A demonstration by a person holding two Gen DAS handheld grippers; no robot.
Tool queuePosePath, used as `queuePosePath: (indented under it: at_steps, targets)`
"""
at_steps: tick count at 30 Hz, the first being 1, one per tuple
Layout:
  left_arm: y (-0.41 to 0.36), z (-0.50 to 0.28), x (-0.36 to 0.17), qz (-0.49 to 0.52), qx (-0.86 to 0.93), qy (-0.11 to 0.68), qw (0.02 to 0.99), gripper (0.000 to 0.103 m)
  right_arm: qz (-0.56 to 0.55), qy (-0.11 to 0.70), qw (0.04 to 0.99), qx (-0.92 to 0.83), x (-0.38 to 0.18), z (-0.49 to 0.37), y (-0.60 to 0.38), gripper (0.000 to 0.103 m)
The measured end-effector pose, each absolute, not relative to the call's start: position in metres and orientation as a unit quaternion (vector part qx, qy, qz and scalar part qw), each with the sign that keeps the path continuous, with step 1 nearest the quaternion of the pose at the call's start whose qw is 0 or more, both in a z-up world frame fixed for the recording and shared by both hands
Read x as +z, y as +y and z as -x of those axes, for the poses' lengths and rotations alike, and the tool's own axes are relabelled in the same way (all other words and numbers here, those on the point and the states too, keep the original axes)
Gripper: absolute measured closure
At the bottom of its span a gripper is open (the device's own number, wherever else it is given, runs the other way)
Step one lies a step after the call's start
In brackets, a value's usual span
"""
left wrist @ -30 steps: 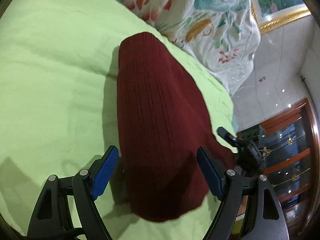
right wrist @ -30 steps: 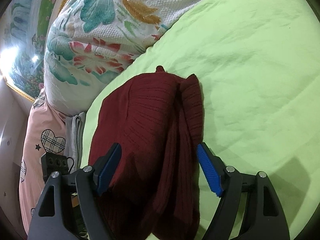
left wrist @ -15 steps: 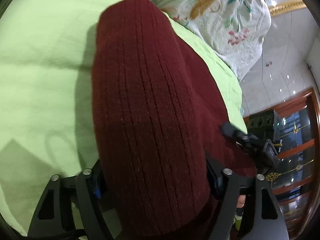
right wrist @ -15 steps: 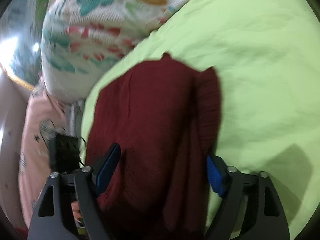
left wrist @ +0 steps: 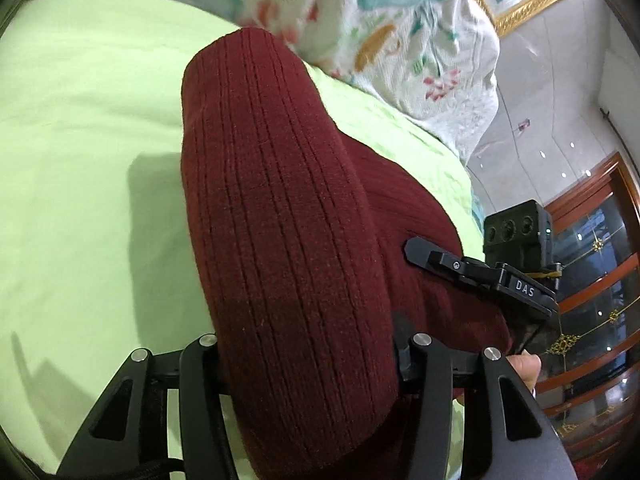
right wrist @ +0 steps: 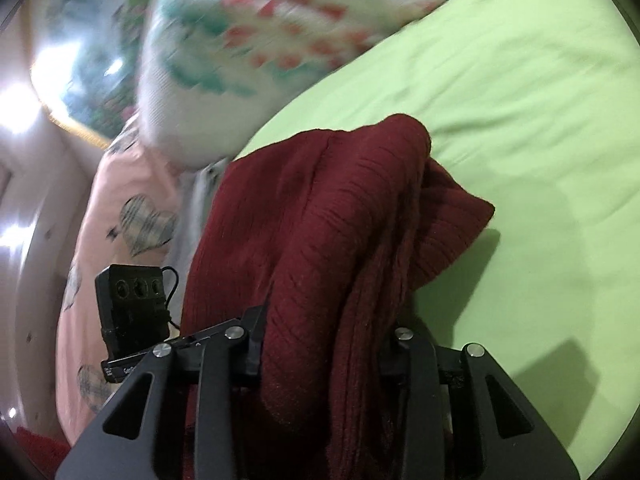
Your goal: Fold large clothes
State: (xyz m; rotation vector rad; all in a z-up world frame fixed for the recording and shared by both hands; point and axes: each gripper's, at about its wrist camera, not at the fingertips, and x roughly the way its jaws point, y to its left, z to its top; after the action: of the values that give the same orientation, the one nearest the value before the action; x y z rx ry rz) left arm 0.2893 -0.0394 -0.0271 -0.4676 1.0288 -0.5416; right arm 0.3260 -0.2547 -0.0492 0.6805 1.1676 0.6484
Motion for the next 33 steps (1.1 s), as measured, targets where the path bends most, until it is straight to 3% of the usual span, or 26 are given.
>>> queuePosePath:
  at_steps: [7, 11, 19, 26, 33]
  targets:
    - [0.052, -0.220, -0.013, 0.210, -0.209, 0.486, 0.822, 0.051, -0.284, 0.534, 0.705, 0.370, -0.053, -0.286, -0.155, 0.067]
    - [0.076, -0.207, -0.034, 0.213, -0.180, 0.500, 0.820, 0.050, -0.286, 0.558, 0.689, 0.365, -0.080, -0.277, -0.127, 0.066]
    - [0.082, -0.203, -0.056, 0.240, -0.151, 0.489, 0.825, 0.031, -0.286, 0.569, 0.698, 0.327, -0.095, -0.267, -0.126, 0.056]
    - [0.090, -0.185, -0.046, 0.228, -0.129, 0.481, 0.837, 0.030, -0.282, 0.572, 0.711, 0.298, -0.087, -0.263, -0.134, 0.038]
    - [0.106, -0.137, 0.001, 0.205, -0.110, 0.410, 0.882, 0.034, -0.270, 0.525, 0.764, 0.262, -0.049, -0.256, -0.164, 0.037]
